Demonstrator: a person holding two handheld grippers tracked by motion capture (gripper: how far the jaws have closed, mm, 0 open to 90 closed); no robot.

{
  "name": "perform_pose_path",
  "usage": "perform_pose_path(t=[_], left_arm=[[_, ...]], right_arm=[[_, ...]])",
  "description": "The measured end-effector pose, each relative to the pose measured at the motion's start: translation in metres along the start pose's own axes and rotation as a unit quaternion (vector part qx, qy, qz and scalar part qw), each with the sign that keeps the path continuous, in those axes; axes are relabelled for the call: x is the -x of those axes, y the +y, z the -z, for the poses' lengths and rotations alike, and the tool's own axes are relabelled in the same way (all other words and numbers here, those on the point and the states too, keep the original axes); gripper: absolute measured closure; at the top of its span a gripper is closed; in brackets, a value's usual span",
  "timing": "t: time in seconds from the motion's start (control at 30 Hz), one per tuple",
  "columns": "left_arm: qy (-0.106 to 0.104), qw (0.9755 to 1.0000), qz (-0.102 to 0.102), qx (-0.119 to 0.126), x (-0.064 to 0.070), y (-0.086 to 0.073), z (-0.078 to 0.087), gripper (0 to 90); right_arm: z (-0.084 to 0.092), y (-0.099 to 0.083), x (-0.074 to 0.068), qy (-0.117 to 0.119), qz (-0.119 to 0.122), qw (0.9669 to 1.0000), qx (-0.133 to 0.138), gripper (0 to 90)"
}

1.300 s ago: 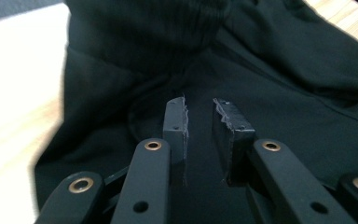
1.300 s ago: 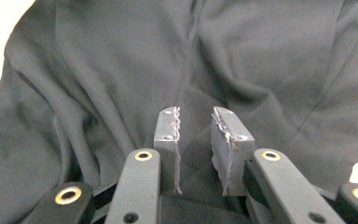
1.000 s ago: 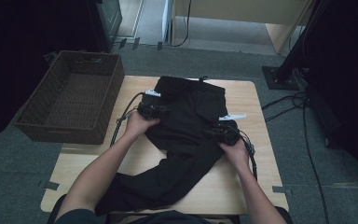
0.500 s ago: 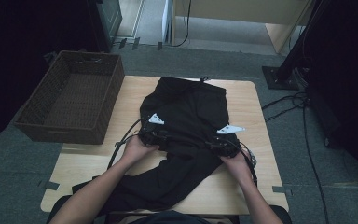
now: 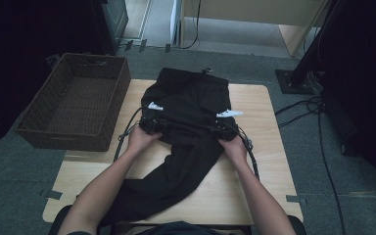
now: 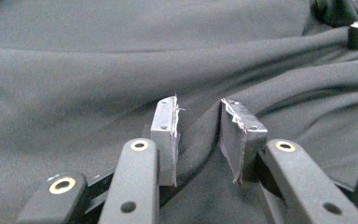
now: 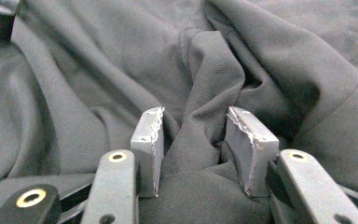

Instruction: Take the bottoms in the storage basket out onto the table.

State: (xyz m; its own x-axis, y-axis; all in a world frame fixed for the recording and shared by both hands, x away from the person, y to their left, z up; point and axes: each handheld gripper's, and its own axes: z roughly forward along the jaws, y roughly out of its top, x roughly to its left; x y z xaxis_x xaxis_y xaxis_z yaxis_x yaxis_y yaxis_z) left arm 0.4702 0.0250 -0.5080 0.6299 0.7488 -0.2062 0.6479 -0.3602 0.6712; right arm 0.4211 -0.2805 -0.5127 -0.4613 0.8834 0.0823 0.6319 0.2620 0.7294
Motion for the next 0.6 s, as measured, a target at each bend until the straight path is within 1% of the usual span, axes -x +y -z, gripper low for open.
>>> perform_pose_path(t=[0.03, 0.07, 0.1, 0.17, 0.23, 0.27, 0.3, 0.37, 0.4, 0.43, 0.47, 0.5, 0.53, 0.57, 0.6], left_arm=[[0.005, 1.0, 0.0, -0.001, -0.004, 0.003, -0.001, 67.1], [0.012, 0.9999, -0.001, -0.002, -0.009, 0.006, -0.002, 67.1], [0.021, 0.9998, 0.0, 0.001, -0.013, 0.009, -0.003, 66.5], [0.022, 0.9998, 0.004, 0.001, -0.021, 0.013, -0.005, 66.4], [0.033, 0.9994, 0.006, 0.002, -0.024, 0.015, -0.005, 64.6], [0.033, 0.9994, 0.008, 0.001, -0.024, 0.015, -0.005, 63.8], [0.031, 0.9995, 0.01, 0.0, -0.024, 0.016, -0.004, 62.8], [0.017, 0.9996, 0.018, 0.014, -0.022, 0.014, 0.002, 60.1], [0.013, 0.9996, 0.017, 0.019, -0.019, 0.013, 0.004, 59.1], [0.01, 0.9996, 0.013, 0.021, -0.016, 0.012, 0.008, 58.1], [0.006, 0.9997, 0.008, 0.024, -0.012, 0.011, 0.011, 57.7], [0.0, 0.9996, 0.004, 0.028, -0.008, 0.011, 0.014, 57.3], [-0.013, 0.9994, -0.003, 0.031, 0.0, 0.01, 0.02, 56.8], [-0.019, 0.9992, -0.009, 0.033, 0.005, 0.009, 0.023, 56.1], [-0.019, 0.9992, -0.009, 0.033, 0.005, 0.009, 0.023, 55.8]], right_arm=[[-0.007, 0.006, 0.003, 0.001, -0.014, 0.9999, 0.004, 57.0], [-0.011, 0.01, 0.005, 0.001, -0.021, 0.9998, 0.006, 57.0], [-0.016, 0.014, 0.005, -0.001, -0.02, 0.9997, 0.009, 56.7], [-0.024, 0.019, 0.005, -0.016, -0.005, 0.9997, 0.016, 54.5], [-0.031, 0.022, 0.005, -0.03, 0.019, 0.9992, 0.02, 52.0], [-0.033, 0.024, 0.004, -0.036, 0.022, 0.9989, 0.021, 51.8], [-0.034, 0.025, 0.003, -0.039, 0.018, 0.9989, 0.016, 51.0], [-0.031, 0.028, 0.002, -0.035, 0.01, 0.9993, 0.008, 50.2], [-0.028, 0.029, 0.001, -0.032, 0.009, 0.9994, 0.01, 50.3], [-0.024, 0.029, 0.0, -0.03, 0.008, 0.9995, 0.01, 50.6], [-0.019, 0.029, 0.0, -0.03, 0.013, 0.9993, 0.019, 51.4], [-0.014, 0.028, -0.001, -0.03, 0.012, 0.9992, 0.025, 51.6], [-0.007, 0.027, -0.002, -0.029, 0.013, 0.999, 0.032, 51.8], [0.004, 0.024, -0.006, -0.02, 0.01, 0.9989, 0.041, 52.0], [0.004, 0.024, -0.006, -0.02, 0.01, 0.9989, 0.041, 52.0]])
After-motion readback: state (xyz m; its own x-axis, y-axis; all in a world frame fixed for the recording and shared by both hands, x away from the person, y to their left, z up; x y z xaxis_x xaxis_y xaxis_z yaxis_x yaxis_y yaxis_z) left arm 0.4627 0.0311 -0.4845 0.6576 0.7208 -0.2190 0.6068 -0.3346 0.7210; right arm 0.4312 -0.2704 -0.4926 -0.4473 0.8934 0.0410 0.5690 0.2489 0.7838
